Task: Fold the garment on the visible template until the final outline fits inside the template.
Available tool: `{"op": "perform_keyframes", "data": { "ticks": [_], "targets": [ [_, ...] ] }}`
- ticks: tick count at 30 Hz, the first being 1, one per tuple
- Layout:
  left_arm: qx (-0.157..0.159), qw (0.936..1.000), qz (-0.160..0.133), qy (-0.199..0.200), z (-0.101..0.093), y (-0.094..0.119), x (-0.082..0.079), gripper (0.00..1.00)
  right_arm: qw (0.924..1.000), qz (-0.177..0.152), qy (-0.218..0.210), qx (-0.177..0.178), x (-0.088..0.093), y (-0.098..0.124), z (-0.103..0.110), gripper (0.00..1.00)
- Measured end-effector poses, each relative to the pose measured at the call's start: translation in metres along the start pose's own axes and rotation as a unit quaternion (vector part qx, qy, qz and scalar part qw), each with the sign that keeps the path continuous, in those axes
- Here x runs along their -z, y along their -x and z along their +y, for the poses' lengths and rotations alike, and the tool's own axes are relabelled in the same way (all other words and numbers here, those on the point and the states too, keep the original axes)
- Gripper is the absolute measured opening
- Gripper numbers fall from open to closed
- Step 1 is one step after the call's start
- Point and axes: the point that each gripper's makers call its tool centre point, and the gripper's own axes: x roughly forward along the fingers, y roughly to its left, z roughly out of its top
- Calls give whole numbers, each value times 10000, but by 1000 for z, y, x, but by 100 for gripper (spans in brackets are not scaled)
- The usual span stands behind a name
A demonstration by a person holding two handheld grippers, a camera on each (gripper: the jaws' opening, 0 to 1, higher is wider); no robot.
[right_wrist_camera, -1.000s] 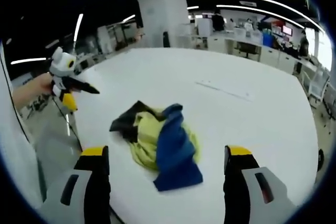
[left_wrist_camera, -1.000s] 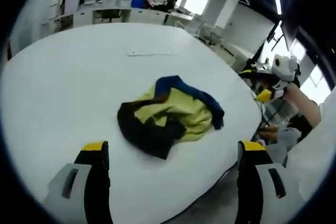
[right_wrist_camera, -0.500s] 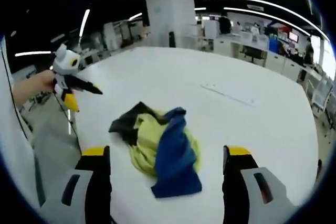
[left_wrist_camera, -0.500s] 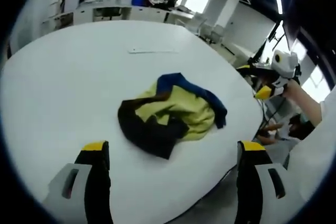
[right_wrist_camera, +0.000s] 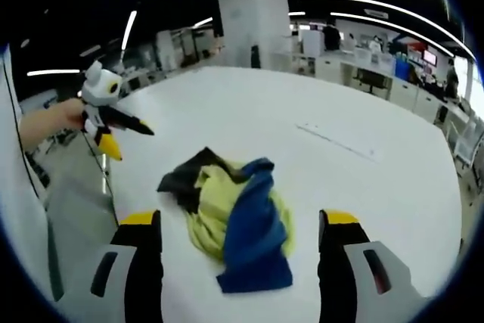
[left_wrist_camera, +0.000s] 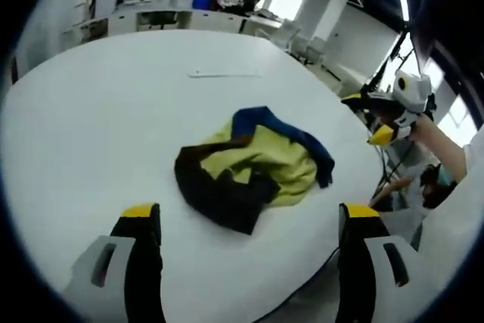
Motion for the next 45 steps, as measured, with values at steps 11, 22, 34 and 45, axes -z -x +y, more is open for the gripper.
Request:
{"op": "perform_keyframes", "data": {
  "ticks": [11,22,34,45],
  "targets": [
    [-39,10000,-65,40,6,-3,-3,93,9995,-175,207,-140,-9,-14,3,80],
    [-71,10000,-52,47,13,-7,-5,92,9993,-163,297,-186,-12,-22,-1,79],
    [-59,9999,-73,72,19,-16,-9,90,9975,-435,511,-237,-24,-33,-3,75],
    [-40,10000,-14,74,21,-24,-6,89,9963,-483,610,-355,-27,-46,-5,71]
  ]
}}
